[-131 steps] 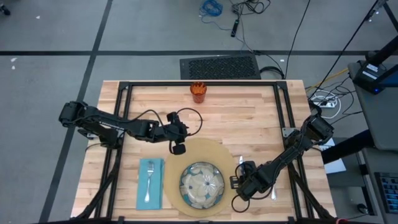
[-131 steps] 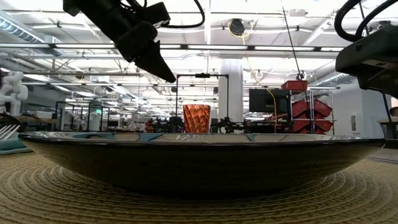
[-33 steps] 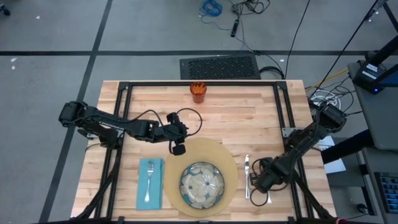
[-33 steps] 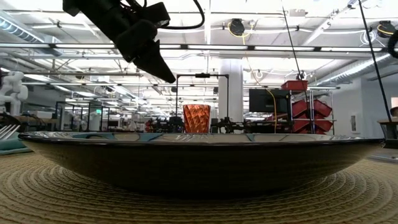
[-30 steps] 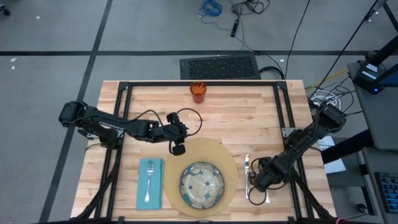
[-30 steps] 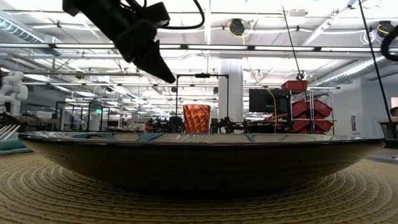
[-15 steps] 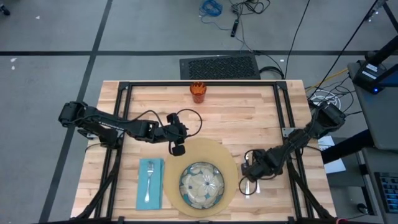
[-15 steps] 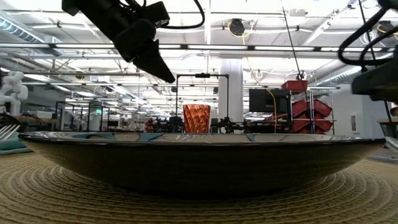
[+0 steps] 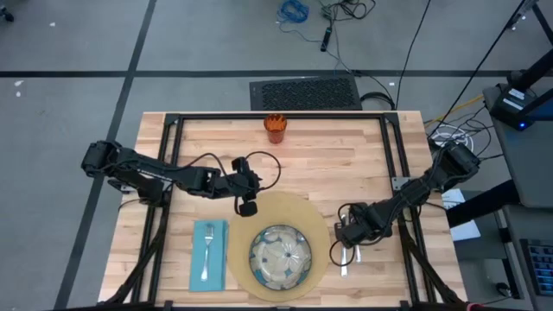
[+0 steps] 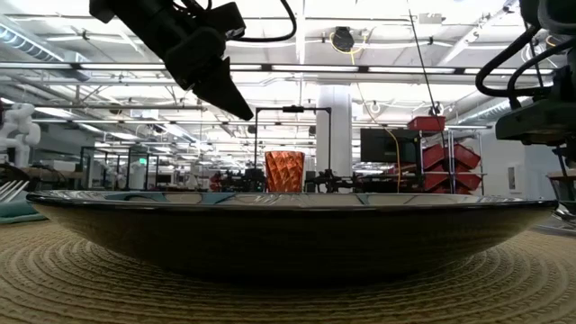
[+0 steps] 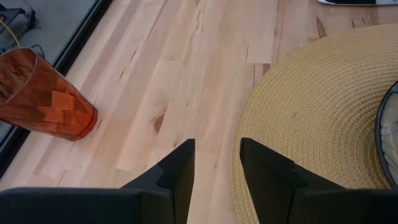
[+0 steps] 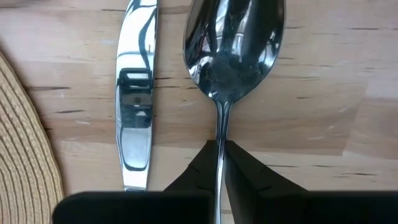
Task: Set table place
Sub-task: Put the silver spoon beside the silver fork on the table
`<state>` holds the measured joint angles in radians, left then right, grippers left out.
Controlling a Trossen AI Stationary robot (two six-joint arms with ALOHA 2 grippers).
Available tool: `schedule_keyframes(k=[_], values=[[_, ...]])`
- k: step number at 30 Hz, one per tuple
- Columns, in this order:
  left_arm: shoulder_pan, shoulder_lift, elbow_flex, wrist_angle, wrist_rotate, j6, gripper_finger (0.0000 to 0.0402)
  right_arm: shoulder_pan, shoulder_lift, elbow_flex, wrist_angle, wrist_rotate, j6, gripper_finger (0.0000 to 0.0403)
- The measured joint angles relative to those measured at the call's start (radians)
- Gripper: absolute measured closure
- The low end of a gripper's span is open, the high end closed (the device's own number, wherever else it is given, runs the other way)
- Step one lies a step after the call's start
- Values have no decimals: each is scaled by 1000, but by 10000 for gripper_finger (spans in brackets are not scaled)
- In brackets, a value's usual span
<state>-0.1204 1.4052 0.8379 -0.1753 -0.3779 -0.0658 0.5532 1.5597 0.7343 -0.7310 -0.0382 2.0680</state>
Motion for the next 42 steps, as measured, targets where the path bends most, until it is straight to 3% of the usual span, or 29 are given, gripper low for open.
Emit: schedule_keyframes(k=[14, 26, 36, 42], values=[[0, 0, 0, 0, 0, 0, 284, 128, 2, 13, 8, -6, 167, 399], [0, 0, 0, 0, 0, -3, 284, 141, 2, 13, 24, -17, 150, 397], [0, 0, 0, 1, 0, -2, 284, 142, 6, 11, 33, -21, 134, 342], [0, 0, 0, 2, 0, 0, 284, 142, 5, 11, 33, -21, 135, 333]])
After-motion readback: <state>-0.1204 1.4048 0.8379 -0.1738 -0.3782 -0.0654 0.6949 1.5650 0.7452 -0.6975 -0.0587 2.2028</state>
